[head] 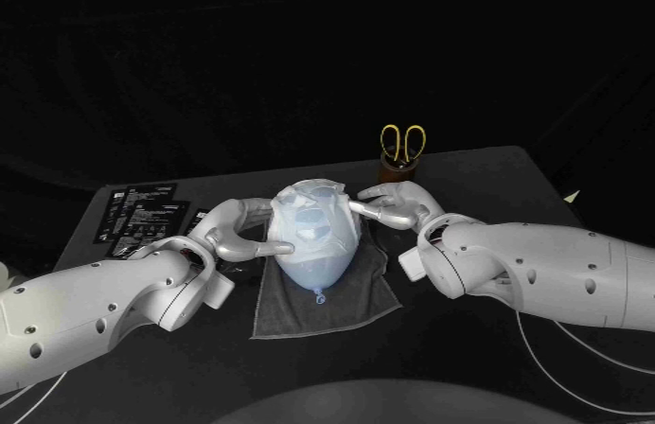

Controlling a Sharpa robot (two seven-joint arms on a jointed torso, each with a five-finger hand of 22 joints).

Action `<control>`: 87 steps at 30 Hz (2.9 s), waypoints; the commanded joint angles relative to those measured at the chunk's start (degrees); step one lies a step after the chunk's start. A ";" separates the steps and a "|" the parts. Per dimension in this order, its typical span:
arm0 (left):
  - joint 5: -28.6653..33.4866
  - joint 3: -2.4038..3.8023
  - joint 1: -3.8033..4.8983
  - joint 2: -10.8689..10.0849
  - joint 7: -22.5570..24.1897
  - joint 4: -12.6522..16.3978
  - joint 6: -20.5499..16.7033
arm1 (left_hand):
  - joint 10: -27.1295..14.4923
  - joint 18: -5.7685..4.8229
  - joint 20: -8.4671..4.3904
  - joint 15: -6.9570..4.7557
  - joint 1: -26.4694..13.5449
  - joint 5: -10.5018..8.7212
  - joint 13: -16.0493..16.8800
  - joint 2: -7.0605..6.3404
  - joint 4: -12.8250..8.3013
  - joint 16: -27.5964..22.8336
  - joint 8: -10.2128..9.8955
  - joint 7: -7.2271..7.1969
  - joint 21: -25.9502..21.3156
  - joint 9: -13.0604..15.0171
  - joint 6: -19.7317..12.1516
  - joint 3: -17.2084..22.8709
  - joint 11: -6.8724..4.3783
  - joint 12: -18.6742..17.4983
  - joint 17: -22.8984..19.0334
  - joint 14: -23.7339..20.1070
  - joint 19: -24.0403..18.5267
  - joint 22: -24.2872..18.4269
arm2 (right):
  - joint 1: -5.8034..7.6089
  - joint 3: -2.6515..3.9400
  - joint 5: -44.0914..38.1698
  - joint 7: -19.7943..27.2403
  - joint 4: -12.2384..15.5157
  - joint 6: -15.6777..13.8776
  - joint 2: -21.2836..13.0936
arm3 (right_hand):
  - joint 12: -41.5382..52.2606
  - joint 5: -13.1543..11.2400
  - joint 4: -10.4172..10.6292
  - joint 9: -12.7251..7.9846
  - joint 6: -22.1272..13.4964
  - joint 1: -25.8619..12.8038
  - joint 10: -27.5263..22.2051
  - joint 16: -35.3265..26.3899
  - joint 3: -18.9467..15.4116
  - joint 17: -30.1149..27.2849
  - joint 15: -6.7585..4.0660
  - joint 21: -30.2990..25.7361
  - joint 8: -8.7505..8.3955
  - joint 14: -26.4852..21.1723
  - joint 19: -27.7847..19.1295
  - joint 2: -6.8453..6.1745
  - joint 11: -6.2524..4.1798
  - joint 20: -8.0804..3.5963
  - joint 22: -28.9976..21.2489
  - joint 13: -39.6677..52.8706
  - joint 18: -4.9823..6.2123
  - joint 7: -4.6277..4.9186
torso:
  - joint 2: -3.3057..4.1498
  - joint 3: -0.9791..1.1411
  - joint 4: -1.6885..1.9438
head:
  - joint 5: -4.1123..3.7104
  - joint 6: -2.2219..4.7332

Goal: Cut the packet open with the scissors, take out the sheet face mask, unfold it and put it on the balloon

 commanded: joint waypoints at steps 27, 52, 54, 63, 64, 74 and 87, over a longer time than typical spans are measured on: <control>0.42 -0.10 -0.10 -0.07 -0.51 0.28 1.54 | 0.82 0.70 0.02 0.06 0.38 0.14 0.10 0.19 -0.02 0.26 0.39 4.32 0.30 0.22 0.73 0.49 0.08 0.08 0.10 0.69 0.34 0.05 | -0.86 0.00 -7.99 -5.76 -3.27 -0.20 0.98 | 2.81 -0.24 -5.37 0.25 1.69 11.92 2.61 3.39 -1.49 -0.10 -0.78 0.78 3.60 1.25 2.62 5.08 -0.74 0.01 0.66 0.14 0.28 7.19 | -0.05 0.02 -0.01 | -0.24 -0.65; 0.99 -0.10 -0.10 0.02 0.52 0.19 1.68 | 1.33 0.69 0.08 0.13 0.17 0.14 0.13 0.02 -0.01 0.23 0.63 4.51 0.33 0.39 1.12 0.23 0.27 0.11 0.13 0.93 0.41 0.01 | -0.82 0.02 -7.30 -2.02 0.33 -2.67 -4.55 | 2.33 -0.22 -14.02 -0.66 2.98 15.39 4.72 4.44 -0.21 -0.82 -1.22 1.33 4.95 2.34 4.06 9.66 -1.19 0.03 0.55 -0.05 0.70 6.92 | -0.01 -0.01 0.06 | -0.14 -0.03; 1.45 -0.10 -0.11 -0.04 1.56 0.26 1.69 | 1.39 0.43 0.18 0.52 -0.48 0.19 0.11 -0.82 0.04 0.19 0.64 4.55 0.36 0.42 1.00 -1.02 0.32 0.06 0.14 1.11 0.48 -0.01 | -0.73 0.03 -6.55 0.17 1.17 -2.03 -5.08 | 2.28 -0.22 -13.79 -0.76 3.09 13.33 4.81 4.39 -1.29 -0.96 -1.16 1.29 5.08 2.16 3.90 9.16 -1.15 0.03 0.46 -0.02 0.65 6.93 | -0.01 -0.02 0.05 | 0.02 0.13; 4.68 0.31 -0.10 -2.21 7.63 2.02 3.00 | 1.53 -0.50 0.38 2.63 -2.37 0.28 0.10 -1.98 0.06 0.56 0.47 4.73 0.55 0.39 0.27 -4.59 0.50 0.04 0.52 3.11 0.92 -0.05 | 0.77 0.22 -12.19 7.95 5.45 1.69 -6.43 | 0.70 -0.25 -13.74 -1.76 3.91 8.24 3.77 3.38 -6.01 -1.84 -0.64 -0.03 3.89 0.14 -0.65 8.34 -0.88 0.06 -1.36 -0.13 0.10 6.88 | -0.03 -0.08 0.18 | 0.21 0.58; 4.94 0.37 -0.10 -2.64 8.02 2.37 3.11 | 1.54 -0.50 0.38 2.63 -2.38 0.28 0.10 -1.98 0.06 0.56 0.47 4.73 0.55 0.39 0.27 -4.59 0.50 0.04 0.52 3.10 0.92 -0.05 | 1.10 0.25 -13.66 8.26 5.68 1.95 -6.38 | 0.32 -0.25 -13.85 -1.95 3.82 7.86 3.54 3.15 -6.65 -1.98 -0.54 -0.35 3.51 -0.18 -1.68 8.29 -0.82 0.08 -1.75 -0.14 -0.01 6.90 | -0.02 -0.08 0.20 | 0.25 0.60; 8.26 1.00 0.00 -6.07 10.05 4.82 3.69 | 2.01 -0.57 0.39 2.19 -2.64 0.30 0.14 -2.09 0.06 0.36 0.35 5.93 0.61 0.35 -0.20 -4.92 2.00 0.10 0.45 3.04 1.13 -0.09 | 3.95 0.34 -21.46 8.77 5.97 1.91 -5.30 | -4.62 -0.29 -11.72 -6.48 -8.13 4.18 -1.23 -1.33 -7.64 -4.01 0.64 -1.94 -5.24 -6.72 -7.24 4.33 0.08 0.16 -3.83 -0.11 -1.09 7.13 | 0.02 -0.16 0.17 | 0.76 1.05; 15.99 2.60 0.49 -9.80 9.33 5.17 7.50 | 10.27 -0.60 0.41 2.87 -4.09 0.31 0.89 -1.97 0.08 0.49 0.83 7.73 0.71 0.72 0.73 -6.45 3.77 1.32 0.74 4.60 1.61 -0.10 | 5.03 0.37 -22.62 7.12 5.22 3.76 -2.06 | -7.45 0.00 2.24 -8.73 -15.31 3.45 -6.03 -5.75 1.62 -5.71 1.76 -2.70 -10.08 -13.90 -10.94 -10.01 1.11 0.16 -5.27 -0.06 -2.22 7.35 | 0.05 -0.11 0.11 | 1.86 1.37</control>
